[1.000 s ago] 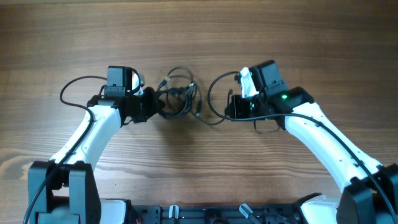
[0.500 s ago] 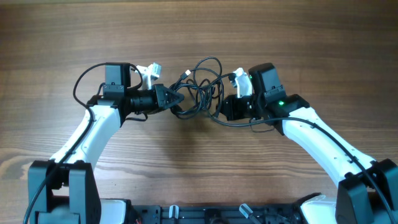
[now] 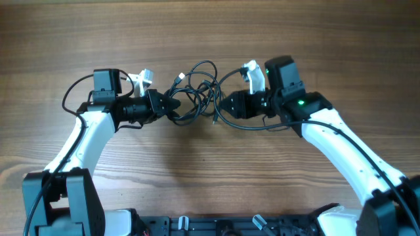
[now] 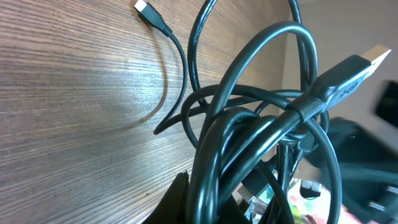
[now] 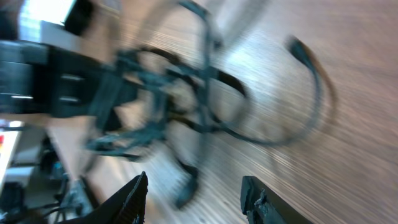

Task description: Untangle cables

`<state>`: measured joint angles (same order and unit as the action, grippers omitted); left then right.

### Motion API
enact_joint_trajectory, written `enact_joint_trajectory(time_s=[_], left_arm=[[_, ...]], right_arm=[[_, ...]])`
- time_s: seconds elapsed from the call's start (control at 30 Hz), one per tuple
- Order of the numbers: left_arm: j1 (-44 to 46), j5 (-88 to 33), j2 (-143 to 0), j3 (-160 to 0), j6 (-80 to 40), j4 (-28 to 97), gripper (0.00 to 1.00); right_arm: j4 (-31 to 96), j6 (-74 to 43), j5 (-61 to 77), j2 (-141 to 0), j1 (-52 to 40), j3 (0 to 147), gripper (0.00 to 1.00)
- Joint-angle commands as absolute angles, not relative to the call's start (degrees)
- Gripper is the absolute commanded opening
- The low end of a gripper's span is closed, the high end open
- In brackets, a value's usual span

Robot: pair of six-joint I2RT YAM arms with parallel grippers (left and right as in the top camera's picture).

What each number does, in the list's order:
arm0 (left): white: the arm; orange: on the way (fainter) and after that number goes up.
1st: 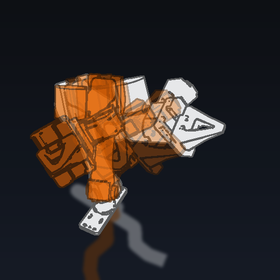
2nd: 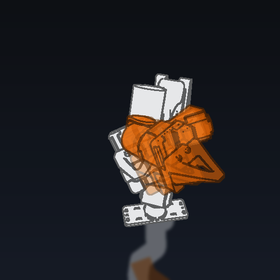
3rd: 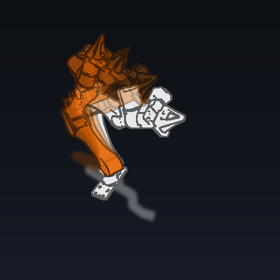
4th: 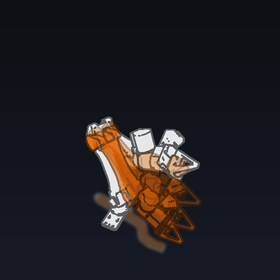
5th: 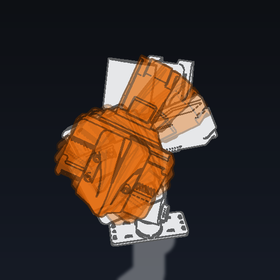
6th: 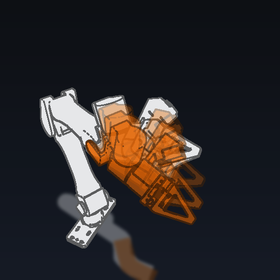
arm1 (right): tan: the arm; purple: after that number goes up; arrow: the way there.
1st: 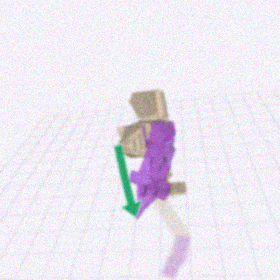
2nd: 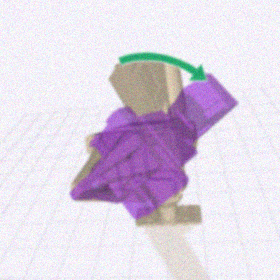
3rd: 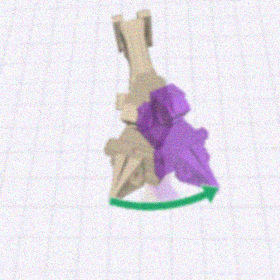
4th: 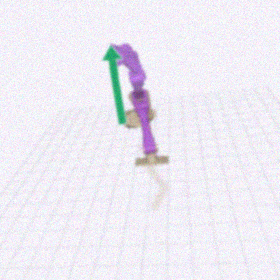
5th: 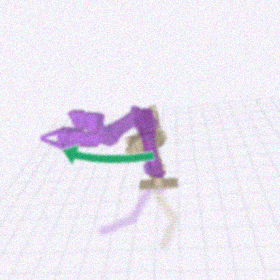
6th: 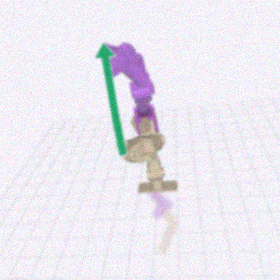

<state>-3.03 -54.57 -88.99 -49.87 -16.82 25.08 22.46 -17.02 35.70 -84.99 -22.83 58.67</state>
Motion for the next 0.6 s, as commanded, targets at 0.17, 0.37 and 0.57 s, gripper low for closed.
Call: enact_joint_trajectory(time_s=[0.17,0.37,0.57], left_arm=[[-3.2,-57.5,-89.0,-49.8,-22.1,28.2,0.04],[-3.2,-63.7,-89.0,-49.8,-25.1,27.9,0.04],[-3.2,-63.6,-89.0,-49.8,-24.4,28.1,0.04]], right_arm=[[20.4,-12.8,43.4,-83.4,-23.4,60.0,0.34],[19.4,-9.0,37.1,-86.7,-27.9,58.7,0.43],[15.9,-7.2,35.4,-87.5,-27.8,58.8,0.45]])
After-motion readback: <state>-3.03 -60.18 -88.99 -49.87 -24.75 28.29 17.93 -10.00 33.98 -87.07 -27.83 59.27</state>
